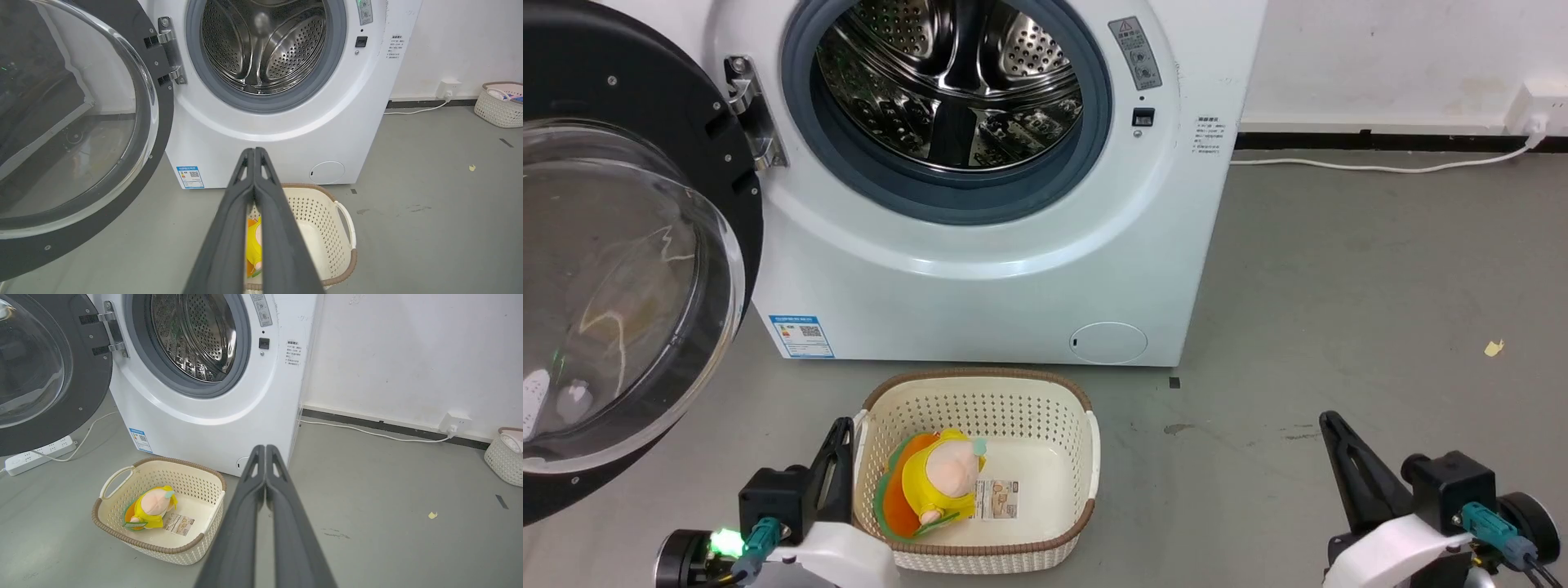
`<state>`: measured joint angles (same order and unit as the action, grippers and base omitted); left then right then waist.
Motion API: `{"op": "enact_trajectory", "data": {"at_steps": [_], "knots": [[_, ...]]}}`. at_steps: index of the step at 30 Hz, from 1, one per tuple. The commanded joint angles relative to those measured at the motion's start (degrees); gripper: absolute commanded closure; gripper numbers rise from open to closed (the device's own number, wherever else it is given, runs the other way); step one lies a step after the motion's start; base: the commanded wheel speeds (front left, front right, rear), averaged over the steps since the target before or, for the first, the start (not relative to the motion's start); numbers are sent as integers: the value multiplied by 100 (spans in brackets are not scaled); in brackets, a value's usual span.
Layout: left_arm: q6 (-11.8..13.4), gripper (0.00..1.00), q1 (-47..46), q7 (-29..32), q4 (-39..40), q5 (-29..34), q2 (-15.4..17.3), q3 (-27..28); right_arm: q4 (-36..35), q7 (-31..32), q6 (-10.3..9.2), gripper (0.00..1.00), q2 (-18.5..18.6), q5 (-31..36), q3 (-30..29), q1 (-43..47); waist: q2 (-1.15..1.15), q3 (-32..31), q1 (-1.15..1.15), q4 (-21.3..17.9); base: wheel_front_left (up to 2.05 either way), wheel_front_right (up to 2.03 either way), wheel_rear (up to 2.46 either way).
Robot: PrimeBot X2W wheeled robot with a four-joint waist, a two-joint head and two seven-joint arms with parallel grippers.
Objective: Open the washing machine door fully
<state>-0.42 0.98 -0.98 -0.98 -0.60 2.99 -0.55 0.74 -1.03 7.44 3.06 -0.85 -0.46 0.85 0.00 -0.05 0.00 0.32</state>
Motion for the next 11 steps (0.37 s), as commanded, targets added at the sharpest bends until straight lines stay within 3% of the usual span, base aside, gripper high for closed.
{"op": "enact_trajectory", "data": {"at_steps": [1,11], "knots": [[33,100,-85,35,55,39,-5,35,-54,39,4,100,-17,61,22,-64,0,1,0,-8,0,0,0],[42,100,-98,98,98,60,-12,55,-74,103,5,100,-18,85,46,-85,0,5,0,-32,0,0,0]]}}
